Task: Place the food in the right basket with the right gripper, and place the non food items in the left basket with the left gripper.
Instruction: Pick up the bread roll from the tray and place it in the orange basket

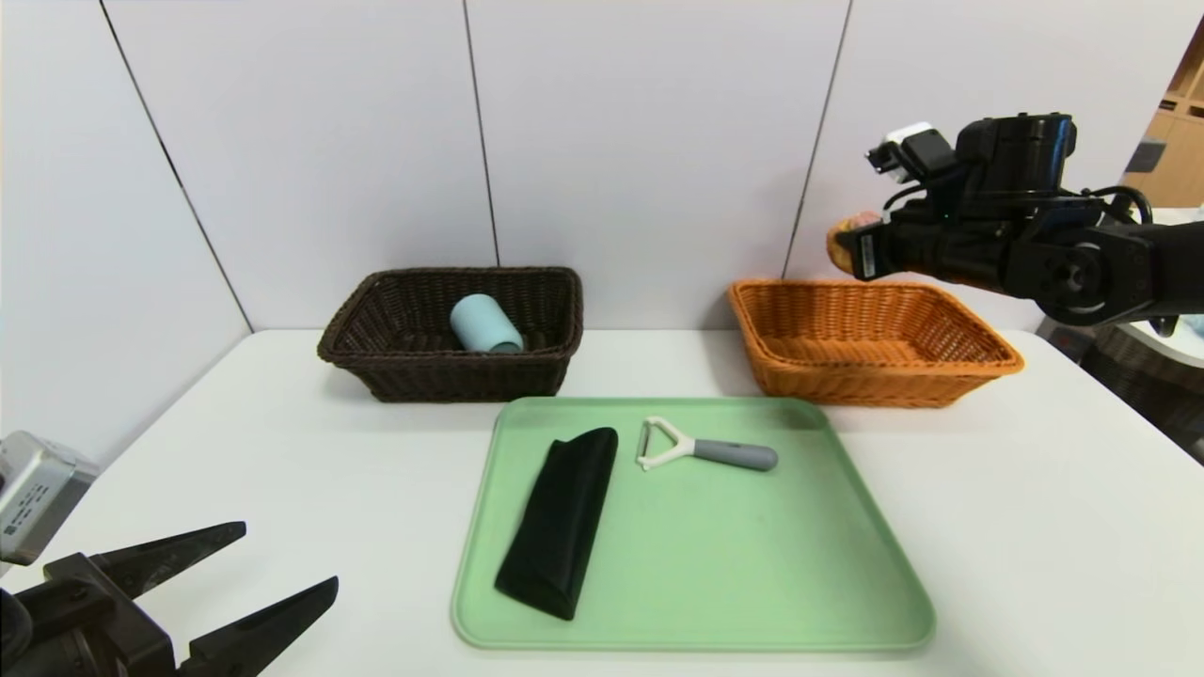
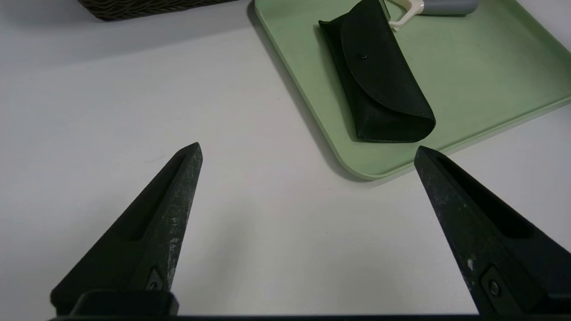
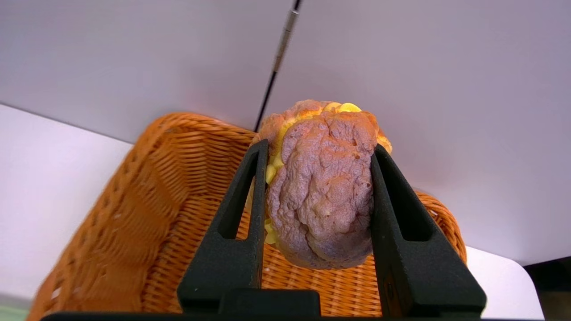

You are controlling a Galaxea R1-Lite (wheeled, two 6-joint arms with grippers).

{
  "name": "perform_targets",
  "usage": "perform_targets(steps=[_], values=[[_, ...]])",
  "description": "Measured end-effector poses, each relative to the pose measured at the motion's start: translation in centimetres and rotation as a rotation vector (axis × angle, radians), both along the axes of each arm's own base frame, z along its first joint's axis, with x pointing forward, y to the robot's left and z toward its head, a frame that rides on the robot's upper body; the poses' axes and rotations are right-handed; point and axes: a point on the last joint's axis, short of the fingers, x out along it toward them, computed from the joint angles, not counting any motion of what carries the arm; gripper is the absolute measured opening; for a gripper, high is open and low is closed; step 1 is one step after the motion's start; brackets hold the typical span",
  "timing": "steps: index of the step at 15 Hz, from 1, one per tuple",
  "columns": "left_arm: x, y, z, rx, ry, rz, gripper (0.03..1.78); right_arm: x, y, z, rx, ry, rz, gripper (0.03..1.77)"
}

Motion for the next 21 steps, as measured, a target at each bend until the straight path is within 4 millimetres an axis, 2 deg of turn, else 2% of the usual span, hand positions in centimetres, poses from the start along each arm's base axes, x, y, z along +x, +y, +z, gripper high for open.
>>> perform_targets(steps=[3,7,15,21], values=[[-0.1,0.0,-0.1,0.000,0.004,0.000,1.69,1.5,-0.2,-0.8,0.040,0.106,-0.030,0.67],[-0.1,0.1,-0.2,-0.002,0.004,0.001,1.69,2.3,-0.2,-1.9,0.056,0.195,-0.052,0.67],[-0.2,0.1,-0.2,-0.004,0.004,0.001,1.69,2.7,0.1,-3.4,0.054,0.244,-0.075,0.67],[-0.2,0.1,-0.2,-0.003,0.004,0.001,1.69,2.3,0.8,-5.3,0.049,0.301,-0.062,0.67]])
